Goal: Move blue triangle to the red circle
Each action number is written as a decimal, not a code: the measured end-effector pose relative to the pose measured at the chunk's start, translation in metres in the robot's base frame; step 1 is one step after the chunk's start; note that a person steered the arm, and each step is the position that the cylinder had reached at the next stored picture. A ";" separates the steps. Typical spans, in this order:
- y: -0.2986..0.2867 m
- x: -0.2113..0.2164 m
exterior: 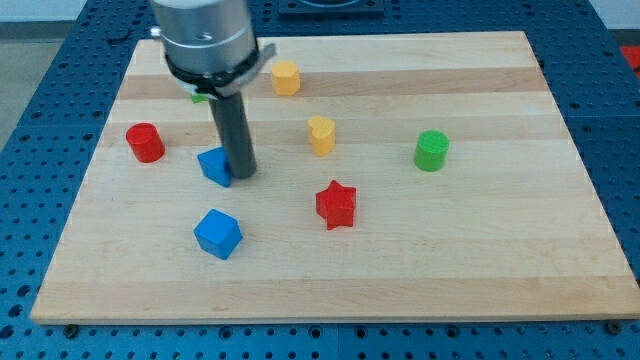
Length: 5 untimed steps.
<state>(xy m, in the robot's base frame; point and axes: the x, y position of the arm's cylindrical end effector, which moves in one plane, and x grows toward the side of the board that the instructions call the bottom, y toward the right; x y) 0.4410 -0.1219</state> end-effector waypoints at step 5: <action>-0.064 0.003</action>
